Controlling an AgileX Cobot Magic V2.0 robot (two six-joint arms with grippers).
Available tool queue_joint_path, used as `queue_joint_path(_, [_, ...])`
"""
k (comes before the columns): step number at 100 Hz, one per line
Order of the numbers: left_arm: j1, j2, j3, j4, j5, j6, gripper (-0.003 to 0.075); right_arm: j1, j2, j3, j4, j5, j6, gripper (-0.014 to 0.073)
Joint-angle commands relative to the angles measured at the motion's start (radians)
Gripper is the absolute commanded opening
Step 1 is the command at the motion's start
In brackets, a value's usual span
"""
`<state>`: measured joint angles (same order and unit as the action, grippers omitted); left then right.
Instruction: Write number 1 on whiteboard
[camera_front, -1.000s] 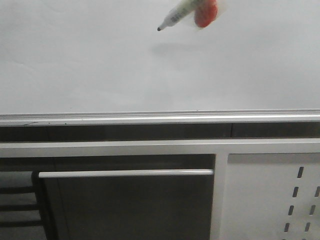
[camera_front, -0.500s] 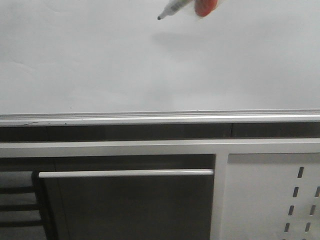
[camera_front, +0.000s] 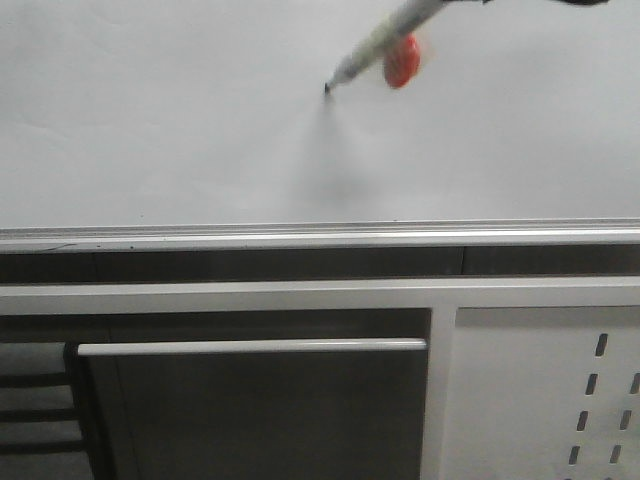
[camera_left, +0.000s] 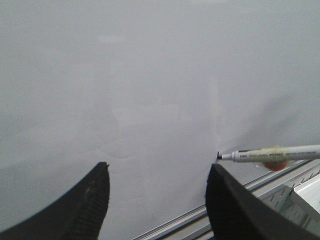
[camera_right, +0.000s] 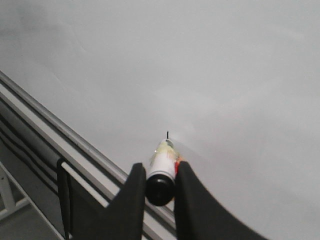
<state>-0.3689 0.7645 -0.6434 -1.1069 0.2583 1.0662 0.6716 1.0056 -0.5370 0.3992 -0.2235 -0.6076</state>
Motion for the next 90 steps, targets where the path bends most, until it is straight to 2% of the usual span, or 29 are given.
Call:
queue_joint_path(1, [0.000, 0.000, -0.030, -0.027, -0.033, -0.009, 0.0385, -0.018, 0.032, -0.036, -0.011, -0.070, -0.008, -0.0041])
queue_joint_path(18, [0.000, 0.000, -0.030, -0.027, -0.035, -0.007, 0.0385, -0.018, 0.103, -0.036, -0.011, -0.074, -0.008, -0.0043])
queue_joint_path(28, [0.000, 0.000, -0.030, -0.027, -0.035, -0.007, 0.0385, -0.014, 0.109, -0.036, -0.011, -0.029, -0.008, -0.0043])
queue_joint_path(50, [0.000, 0.002, -0.030, -0.027, 0.083, -0.001, 0.0385, 0.072, -0.063, -0.038, -0.009, 0.059, -0.008, -0.0043])
queue_joint_path(66, [0.000, 0.034, -0.034, -0.073, 0.223, 0.065, 0.0385, 0.079, -0.161, -0.118, 0.005, 0.249, -0.008, -0.0043])
queue_joint_path(80, [-0.002, 0.080, -0.034, -0.258, 0.363, 0.250, 0.0385, 0.073, -0.169, -0.230, 0.013, 0.447, -0.006, -0.0043])
queue_joint_path(90, [-0.036, 0.119, -0.036, -0.315, 0.430, 0.368, 0.0385, 0.073, -0.139, -0.318, 0.013, 0.601, -0.006, -0.0043])
